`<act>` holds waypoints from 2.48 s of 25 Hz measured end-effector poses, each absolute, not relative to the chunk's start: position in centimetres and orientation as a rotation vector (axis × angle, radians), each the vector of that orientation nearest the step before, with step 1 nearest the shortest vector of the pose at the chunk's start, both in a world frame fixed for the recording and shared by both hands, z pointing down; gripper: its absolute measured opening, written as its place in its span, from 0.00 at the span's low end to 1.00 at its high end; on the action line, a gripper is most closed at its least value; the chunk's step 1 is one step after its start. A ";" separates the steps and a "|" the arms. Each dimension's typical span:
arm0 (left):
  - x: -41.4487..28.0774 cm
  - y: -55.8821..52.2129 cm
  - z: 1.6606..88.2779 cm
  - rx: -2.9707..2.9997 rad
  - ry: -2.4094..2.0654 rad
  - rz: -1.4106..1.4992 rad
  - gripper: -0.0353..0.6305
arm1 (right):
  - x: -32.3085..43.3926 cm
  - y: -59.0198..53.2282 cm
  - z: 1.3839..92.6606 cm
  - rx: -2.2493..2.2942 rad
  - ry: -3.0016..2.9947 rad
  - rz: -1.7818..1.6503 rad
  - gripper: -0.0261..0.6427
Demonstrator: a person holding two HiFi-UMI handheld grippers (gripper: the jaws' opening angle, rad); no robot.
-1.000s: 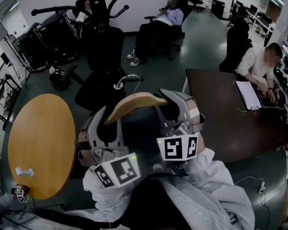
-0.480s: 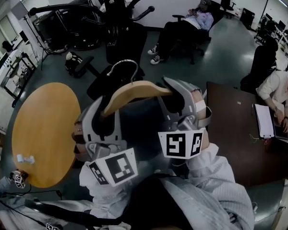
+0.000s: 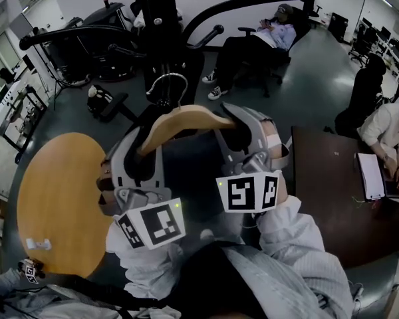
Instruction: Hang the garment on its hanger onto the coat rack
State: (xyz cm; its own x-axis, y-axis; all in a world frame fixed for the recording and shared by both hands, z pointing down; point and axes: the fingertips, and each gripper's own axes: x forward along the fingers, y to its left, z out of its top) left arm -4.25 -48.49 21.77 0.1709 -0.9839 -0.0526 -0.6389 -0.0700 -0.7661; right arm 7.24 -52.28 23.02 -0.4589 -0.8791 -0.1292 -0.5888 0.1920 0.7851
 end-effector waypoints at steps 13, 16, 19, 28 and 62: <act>-6.2 -54.8 25.8 -1.900 1.521 -0.728 0.23 | 5.3 -58.2 27.1 1.335 -2.129 -1.034 0.18; -6.3 -55.0 26.3 -1.911 1.517 -0.738 0.23 | 5.2 -58.4 27.6 1.331 -2.130 -1.019 0.18; -6.2 -55.1 26.9 -1.929 1.512 -0.743 0.23 | 5.3 -58.4 28.1 1.327 -2.130 -1.008 0.18; -5.4 -54.0 27.9 -1.878 1.510 -0.695 0.23 | 6.1 -57.5 29.2 1.311 -2.170 -1.024 0.20; -1.6 -32.3 28.3 -2.152 1.770 -0.062 0.32 | 5.8 -34.2 31.6 1.077 -2.755 -0.662 0.28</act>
